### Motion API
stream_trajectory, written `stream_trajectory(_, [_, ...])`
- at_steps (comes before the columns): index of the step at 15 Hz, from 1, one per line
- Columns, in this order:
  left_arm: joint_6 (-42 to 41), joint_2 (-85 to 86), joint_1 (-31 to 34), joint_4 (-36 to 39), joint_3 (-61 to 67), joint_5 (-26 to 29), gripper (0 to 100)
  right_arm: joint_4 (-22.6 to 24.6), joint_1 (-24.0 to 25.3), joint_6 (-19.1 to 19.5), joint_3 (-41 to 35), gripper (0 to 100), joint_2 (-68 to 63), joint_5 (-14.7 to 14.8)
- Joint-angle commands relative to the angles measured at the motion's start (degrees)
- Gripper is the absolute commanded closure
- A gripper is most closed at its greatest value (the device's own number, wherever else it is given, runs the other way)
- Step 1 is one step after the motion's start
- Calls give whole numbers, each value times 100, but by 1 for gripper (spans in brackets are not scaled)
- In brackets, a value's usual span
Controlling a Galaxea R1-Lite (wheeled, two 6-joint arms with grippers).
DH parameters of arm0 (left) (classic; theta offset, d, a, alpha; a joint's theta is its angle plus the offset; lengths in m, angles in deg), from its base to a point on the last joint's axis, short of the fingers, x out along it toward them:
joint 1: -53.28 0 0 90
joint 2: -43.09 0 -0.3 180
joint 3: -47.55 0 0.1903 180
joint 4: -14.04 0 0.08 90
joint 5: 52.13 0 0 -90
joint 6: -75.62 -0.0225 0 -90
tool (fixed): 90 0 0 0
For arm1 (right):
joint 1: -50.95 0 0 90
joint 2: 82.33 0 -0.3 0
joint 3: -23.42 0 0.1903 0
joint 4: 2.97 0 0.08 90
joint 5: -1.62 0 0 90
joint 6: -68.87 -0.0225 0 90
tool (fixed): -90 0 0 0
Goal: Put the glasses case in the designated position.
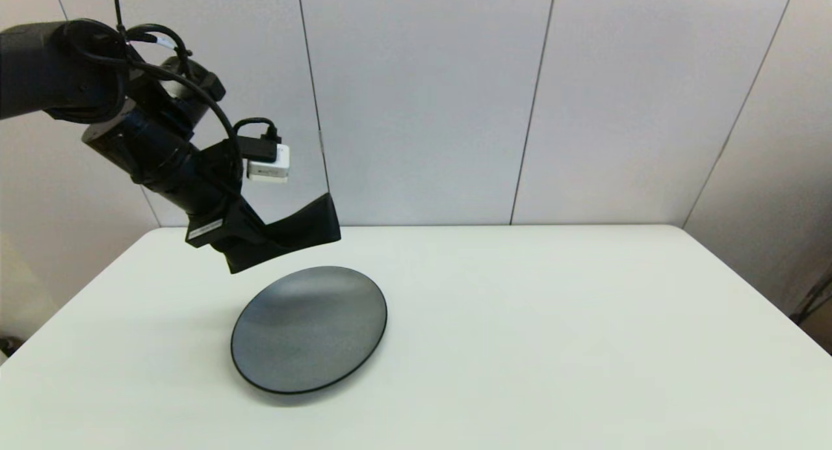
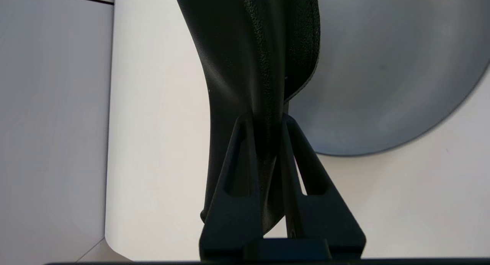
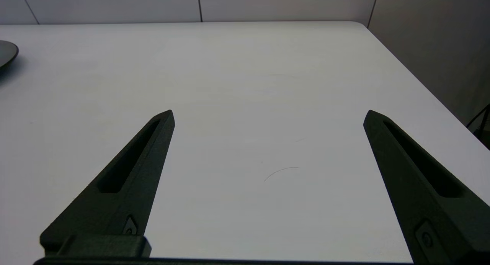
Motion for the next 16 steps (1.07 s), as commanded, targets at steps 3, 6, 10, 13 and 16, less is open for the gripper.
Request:
stream_trajectory(3, [741, -222, -132, 1038, -11, -373, 100, -1, 7, -2, -2, 0, -9, -1])
stream_trajectory(6, [680, -301, -132, 1091, -11, -408, 100, -1, -2, -2, -2, 0, -9, -1])
stream_trajectory(10, [275, -459, -88, 1276, -28, -382, 100, -1, 7, -2, -2, 0, -9, -1])
stream_trajectory(13, [135, -600, -88, 1434, -28, -391, 100, -1, 7, -2, -2, 0, -9, -1])
stream_trajectory(16, [-15, -740, -88, 1443, -28, -391, 100, 7, -2, -2, -2, 0, -9, -1])
